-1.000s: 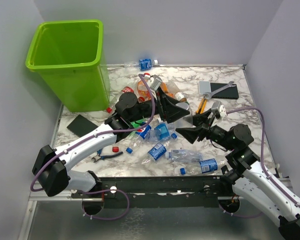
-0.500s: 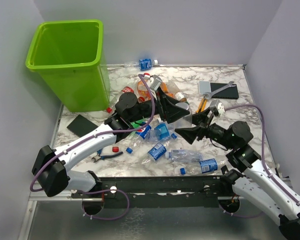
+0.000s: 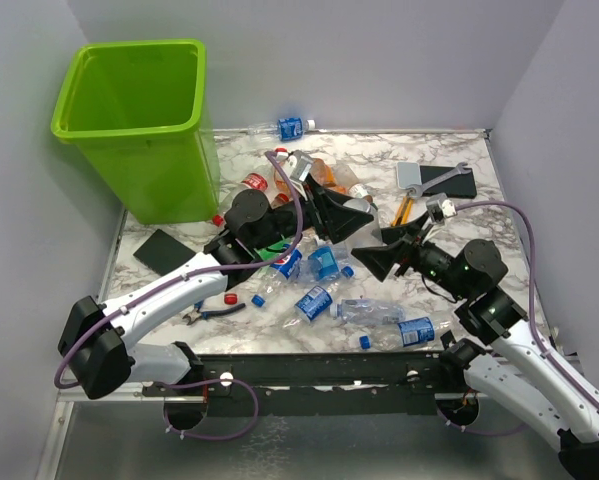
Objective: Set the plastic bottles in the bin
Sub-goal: Place the plastic bottle in the trash bin.
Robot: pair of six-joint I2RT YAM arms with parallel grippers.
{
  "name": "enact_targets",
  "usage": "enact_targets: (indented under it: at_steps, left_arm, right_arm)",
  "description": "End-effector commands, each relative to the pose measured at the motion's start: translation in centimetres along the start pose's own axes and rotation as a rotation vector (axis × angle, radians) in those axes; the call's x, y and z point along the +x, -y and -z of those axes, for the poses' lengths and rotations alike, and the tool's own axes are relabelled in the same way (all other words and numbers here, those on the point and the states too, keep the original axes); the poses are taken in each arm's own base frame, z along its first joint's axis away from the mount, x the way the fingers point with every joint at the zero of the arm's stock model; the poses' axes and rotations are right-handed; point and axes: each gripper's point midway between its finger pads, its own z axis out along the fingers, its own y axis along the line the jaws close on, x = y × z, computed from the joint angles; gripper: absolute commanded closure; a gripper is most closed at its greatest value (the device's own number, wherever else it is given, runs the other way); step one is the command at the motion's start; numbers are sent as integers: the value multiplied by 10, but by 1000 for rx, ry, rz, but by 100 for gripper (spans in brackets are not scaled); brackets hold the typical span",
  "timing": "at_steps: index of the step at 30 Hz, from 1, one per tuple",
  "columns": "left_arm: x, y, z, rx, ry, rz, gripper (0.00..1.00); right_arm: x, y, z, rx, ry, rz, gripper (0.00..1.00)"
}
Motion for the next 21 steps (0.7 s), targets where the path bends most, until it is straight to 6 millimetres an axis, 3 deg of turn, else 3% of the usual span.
enact_targets:
  at_steps: [1, 5, 10, 13, 19, 21]
  left_arm:
    - [-5, 3, 4, -3, 16, -41, 100]
    - [-16, 2, 4, -26, 41, -100, 100]
    - [-40, -6, 13, -116, 92, -240, 100]
    - [-51, -13, 20, -180, 106, -303, 100]
    - [-66, -19, 33, -260, 142, -374, 100]
    - [-81, -17, 38, -293, 171, -418, 100]
  right_arm:
    - [-10, 21, 1, 126, 72, -49, 15]
    - [-16, 30, 3, 189, 93, -78, 14]
    - [-31, 27, 9, 215, 118, -92, 10]
    - [-31, 30, 15, 258, 84, -96, 1]
    - [-29, 29, 23, 263, 40, -30, 0]
    - [-29, 33, 25, 284, 49, -27, 0]
